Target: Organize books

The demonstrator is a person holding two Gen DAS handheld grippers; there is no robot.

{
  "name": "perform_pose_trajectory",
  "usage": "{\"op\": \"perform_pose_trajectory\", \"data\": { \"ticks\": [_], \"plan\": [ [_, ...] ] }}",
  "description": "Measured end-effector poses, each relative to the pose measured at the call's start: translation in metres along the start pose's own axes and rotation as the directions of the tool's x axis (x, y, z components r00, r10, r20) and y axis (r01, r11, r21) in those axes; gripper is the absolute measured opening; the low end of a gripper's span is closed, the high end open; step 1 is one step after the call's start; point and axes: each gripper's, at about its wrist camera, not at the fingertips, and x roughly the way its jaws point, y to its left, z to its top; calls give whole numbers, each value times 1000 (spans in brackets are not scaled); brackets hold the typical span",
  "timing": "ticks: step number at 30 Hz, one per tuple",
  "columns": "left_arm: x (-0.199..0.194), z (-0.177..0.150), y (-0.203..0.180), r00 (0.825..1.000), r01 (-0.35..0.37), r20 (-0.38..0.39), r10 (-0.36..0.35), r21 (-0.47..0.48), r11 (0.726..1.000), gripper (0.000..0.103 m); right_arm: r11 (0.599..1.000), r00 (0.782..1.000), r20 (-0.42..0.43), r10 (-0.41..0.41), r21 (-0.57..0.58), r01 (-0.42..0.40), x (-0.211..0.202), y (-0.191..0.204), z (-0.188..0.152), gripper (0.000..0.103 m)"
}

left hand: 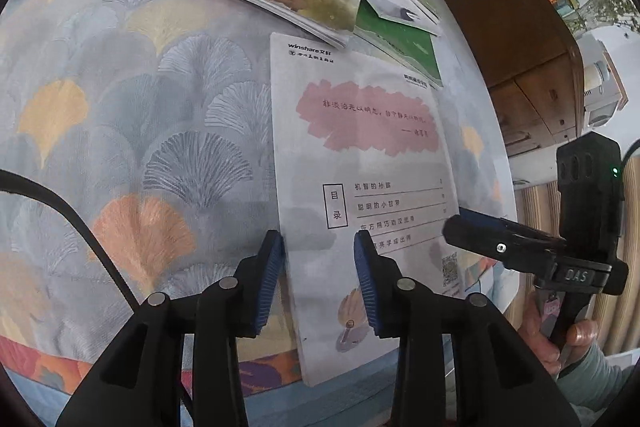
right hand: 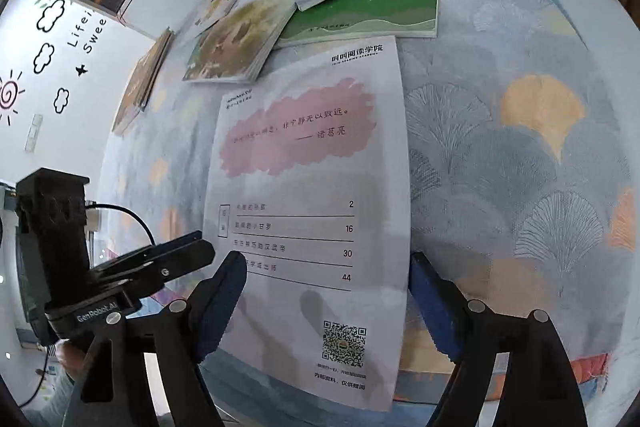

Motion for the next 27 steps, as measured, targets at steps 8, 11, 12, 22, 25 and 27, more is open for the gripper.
{"op": "perform_pose_trajectory", "data": {
  "ticks": [8, 11, 12, 22, 25, 27],
  "plan": [
    [-5, 5, 20, 994, 96, -41, -99, -56, 994, 33, 955, 953, 88, 290, -97, -281, -72, 50, 2, 73],
    [-32, 6, 34, 993, 115, 14, -114, -79, 990, 33, 929, 941, 76, 330, -205, -309, -80, 98, 4, 73],
    [-53, 5, 45, 993, 110, 64, -104, -99, 989, 33, 920, 941, 65, 333, -242, -309, -79, 116, 4, 73],
    [-201, -25, 160, 916, -134, 303, 265, -393, 910, 33, 881, 925, -88, 370, -283, -380, 11, 205, 13, 73],
    [-204, -30, 167, 919, -158, 280, 278, -385, 909, 33, 912, 962, -54, 269, -307, -273, 17, 201, 7, 73],
    [-192, -24, 164, 935, -162, 243, 257, -350, 923, 33, 932, 988, -28, 153, -329, -153, 31, 199, 5, 73]
  ]
}}
